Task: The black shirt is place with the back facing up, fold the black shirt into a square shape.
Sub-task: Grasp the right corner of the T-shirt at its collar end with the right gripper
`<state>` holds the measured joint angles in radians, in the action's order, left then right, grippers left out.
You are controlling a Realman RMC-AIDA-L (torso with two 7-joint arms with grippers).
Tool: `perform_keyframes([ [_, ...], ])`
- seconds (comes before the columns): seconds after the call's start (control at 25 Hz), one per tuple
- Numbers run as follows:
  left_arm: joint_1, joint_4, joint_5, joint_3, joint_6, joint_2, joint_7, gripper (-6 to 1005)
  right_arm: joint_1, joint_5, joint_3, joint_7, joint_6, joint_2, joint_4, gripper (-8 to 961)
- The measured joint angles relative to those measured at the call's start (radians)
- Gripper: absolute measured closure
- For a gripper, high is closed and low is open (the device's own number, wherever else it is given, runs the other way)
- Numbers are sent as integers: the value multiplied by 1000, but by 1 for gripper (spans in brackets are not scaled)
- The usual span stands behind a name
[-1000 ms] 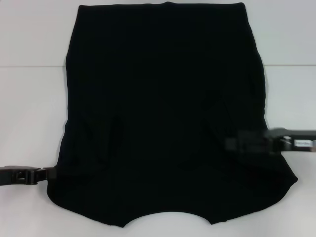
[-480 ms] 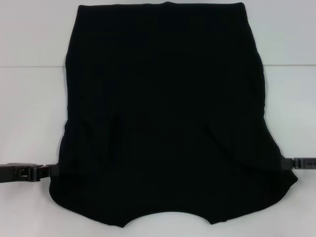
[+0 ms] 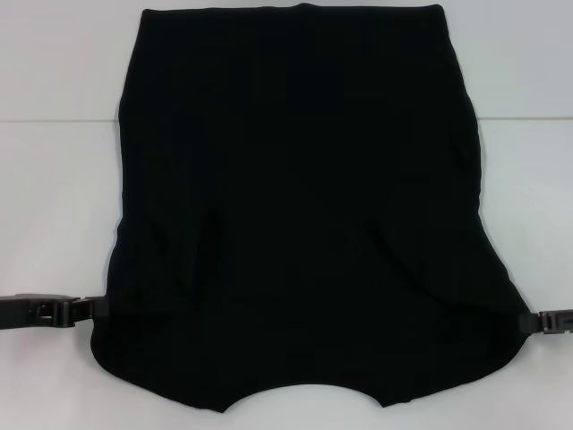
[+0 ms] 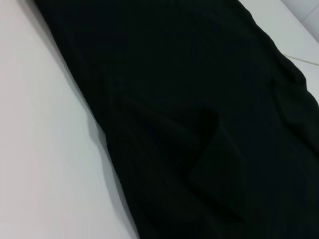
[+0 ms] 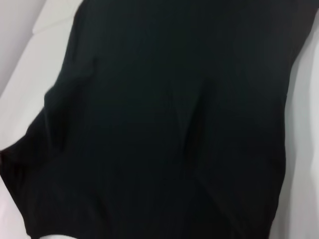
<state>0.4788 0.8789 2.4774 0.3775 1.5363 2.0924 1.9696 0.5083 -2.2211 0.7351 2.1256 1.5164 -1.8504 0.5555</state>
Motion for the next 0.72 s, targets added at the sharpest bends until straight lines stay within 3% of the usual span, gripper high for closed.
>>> perform_keyframes([
  [0.2, 0, 0, 0, -1, -1, -1, -3, 973, 5, -9, 0, 2, -3, -12, -2, 132],
  [0.72, 0, -2, 1, -3, -2, -2, -10, 974, 12, -11, -4, -11, -62, -49, 12, 287],
])
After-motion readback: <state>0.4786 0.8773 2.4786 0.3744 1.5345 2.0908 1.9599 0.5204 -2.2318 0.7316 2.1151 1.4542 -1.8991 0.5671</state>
